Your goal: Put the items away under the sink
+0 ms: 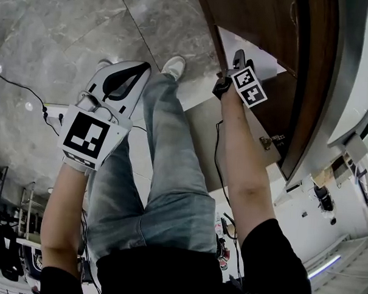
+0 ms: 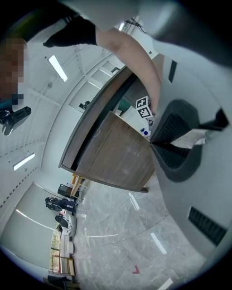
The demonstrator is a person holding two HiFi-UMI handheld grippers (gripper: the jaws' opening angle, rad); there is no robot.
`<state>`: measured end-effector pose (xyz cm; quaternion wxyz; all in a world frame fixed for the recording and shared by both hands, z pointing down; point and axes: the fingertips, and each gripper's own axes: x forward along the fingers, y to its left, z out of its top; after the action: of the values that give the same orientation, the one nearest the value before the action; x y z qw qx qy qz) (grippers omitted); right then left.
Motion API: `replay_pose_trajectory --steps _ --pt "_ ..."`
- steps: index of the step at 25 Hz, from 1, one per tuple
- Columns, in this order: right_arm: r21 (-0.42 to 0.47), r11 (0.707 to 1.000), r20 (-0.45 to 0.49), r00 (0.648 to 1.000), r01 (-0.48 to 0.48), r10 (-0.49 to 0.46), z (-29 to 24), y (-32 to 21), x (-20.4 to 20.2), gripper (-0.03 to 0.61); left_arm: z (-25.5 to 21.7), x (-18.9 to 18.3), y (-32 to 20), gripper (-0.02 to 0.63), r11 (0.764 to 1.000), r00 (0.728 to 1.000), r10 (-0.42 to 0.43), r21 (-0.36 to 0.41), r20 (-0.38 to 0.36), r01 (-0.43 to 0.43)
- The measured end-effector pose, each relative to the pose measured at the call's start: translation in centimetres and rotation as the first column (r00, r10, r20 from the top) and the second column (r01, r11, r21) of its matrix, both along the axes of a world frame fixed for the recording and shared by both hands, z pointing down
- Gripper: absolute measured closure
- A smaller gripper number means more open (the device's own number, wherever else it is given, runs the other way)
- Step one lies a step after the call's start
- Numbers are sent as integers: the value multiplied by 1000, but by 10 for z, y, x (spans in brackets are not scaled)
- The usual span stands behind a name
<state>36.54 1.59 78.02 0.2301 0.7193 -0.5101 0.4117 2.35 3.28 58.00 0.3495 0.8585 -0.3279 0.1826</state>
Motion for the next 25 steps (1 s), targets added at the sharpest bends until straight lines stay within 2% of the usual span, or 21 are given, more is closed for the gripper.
replay_pose_trajectory --steps 3,6,8,12,18,25 --pt "14 1000 10 1000 8 -8 -22 8 -19 341 -8 -9 9 592 1000 1000 13 -1 3 -13" --pt "30 999 17 999 37 -37 -46 16 -40 348 -19 -18 15 592 997 996 65 49 62 -68" --pt "37 998 4 998 56 -56 -63 22 -52 417 -29 -25 16 592 992 991 89 78 97 -97" --pt "59 996 -16 998 63 -62 -103 36 -77 502 -53 -37 17 592 991 993 88 88 84 -96" --pt "153 987 46 997 52 -60 -175 37 -122 525 -91 -55 16 592 986 992 92 131 88 -103" --pt "229 962 77 982 151 -173 -265 32 -161 531 -135 -72 21 592 987 995 76 138 72 -85"
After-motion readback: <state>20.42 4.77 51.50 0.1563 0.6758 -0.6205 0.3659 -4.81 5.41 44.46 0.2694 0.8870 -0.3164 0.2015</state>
